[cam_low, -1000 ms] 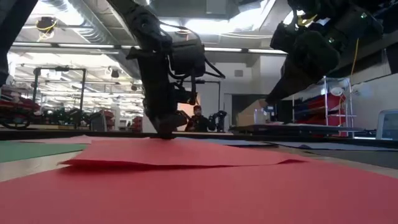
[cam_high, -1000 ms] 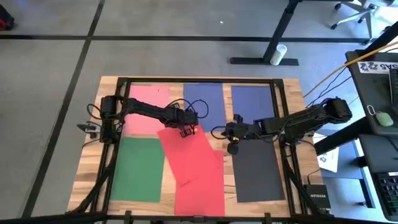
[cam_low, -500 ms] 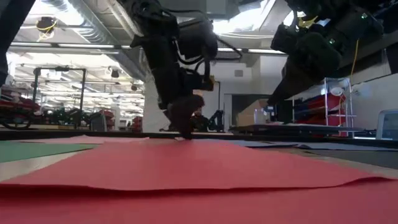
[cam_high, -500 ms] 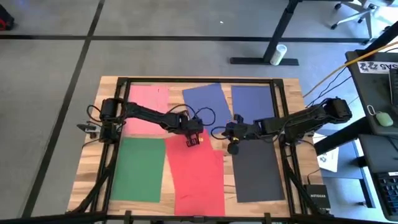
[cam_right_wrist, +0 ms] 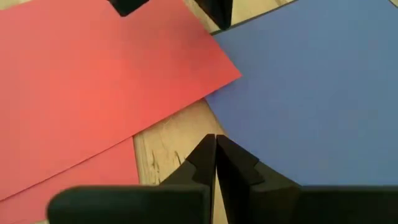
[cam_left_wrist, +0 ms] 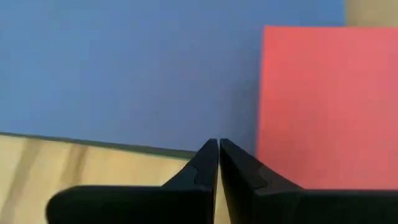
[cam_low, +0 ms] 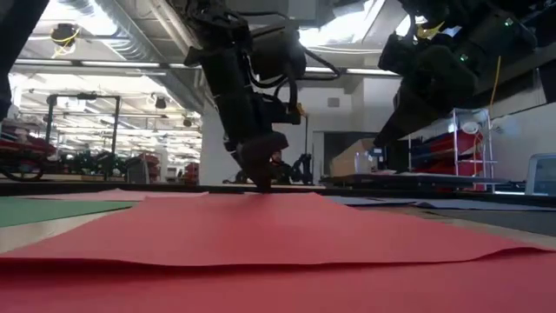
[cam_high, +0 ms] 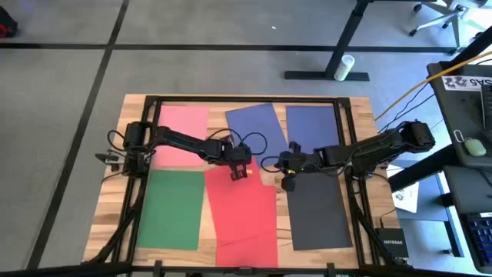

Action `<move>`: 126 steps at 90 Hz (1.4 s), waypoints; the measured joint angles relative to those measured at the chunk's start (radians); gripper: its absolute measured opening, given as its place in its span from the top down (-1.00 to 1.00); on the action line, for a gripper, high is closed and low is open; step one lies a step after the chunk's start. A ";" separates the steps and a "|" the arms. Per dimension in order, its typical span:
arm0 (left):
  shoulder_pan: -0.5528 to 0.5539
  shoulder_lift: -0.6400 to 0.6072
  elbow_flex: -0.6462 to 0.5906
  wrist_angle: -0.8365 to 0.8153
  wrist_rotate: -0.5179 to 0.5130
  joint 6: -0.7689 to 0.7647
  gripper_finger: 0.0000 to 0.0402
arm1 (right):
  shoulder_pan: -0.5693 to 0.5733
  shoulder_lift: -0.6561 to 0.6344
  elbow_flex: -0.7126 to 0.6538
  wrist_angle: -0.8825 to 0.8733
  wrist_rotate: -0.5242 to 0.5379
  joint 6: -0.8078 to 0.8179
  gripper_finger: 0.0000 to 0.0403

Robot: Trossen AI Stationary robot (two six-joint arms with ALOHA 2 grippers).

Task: Organize paper
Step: Stack the red paper on top of the red paper

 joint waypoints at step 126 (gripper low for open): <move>-0.089 0.034 0.001 0.145 0.065 -0.020 1.00 | 0.000 -0.001 0.000 -0.002 -0.016 0.000 1.00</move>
